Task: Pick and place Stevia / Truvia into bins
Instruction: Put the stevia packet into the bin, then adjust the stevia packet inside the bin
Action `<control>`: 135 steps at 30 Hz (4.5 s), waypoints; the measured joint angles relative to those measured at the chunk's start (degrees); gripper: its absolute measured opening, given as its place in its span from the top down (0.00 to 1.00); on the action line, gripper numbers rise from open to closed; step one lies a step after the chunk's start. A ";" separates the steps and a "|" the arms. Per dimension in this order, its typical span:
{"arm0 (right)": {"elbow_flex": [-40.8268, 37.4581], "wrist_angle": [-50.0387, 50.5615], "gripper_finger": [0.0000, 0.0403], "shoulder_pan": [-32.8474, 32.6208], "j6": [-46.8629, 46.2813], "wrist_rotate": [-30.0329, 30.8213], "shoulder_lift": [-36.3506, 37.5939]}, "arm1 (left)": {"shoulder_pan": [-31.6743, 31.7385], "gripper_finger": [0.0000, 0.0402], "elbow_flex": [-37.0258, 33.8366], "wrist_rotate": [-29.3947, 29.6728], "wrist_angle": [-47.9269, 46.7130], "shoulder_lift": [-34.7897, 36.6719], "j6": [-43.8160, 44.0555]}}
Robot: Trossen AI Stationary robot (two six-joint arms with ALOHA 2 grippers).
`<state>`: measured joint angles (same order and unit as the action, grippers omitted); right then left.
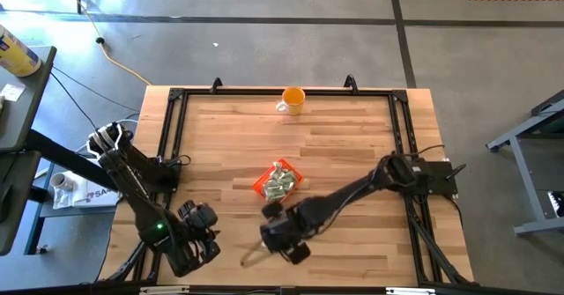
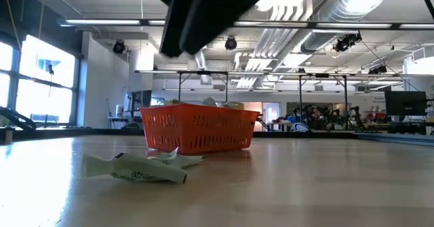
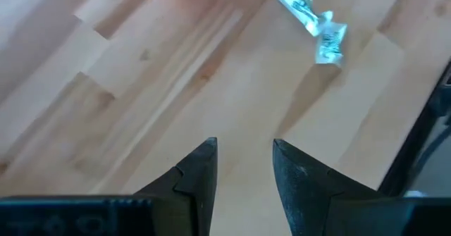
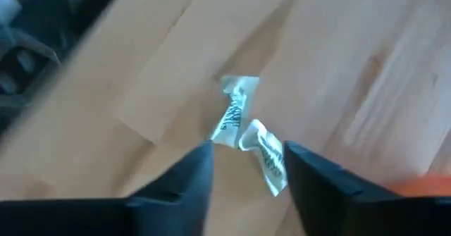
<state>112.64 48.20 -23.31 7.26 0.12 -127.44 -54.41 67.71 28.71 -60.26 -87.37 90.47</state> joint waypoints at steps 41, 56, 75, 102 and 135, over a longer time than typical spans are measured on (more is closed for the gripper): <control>0.73 15.81 0.95 4.95 -30.75 28.09 7.43 | 0.07 0.59 -1.82 6.02 7.95 0.00 -2.94; -0.35 22.61 0.28 9.98 -34.85 9.16 6.91 | 13.95 0.46 -1.62 -5.46 34.40 -8.14 -42.17; -0.32 39.23 0.24 -14.88 -73.71 19.37 7.87 | 21.94 0.33 1.84 -18.60 45.74 -26.88 -78.51; -4.63 41.77 0.24 -15.68 -68.61 18.53 7.87 | 44.37 0.60 4.03 -10.81 22.04 -4.62 -63.87; -42.24 -24.63 0.40 32.27 -37.69 14.46 24.62 | 15.39 0.53 5.57 3.56 -14.93 13.59 11.63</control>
<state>70.40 23.57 8.96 -30.43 14.58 -102.82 -39.03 73.28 32.26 -75.19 -73.78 102.10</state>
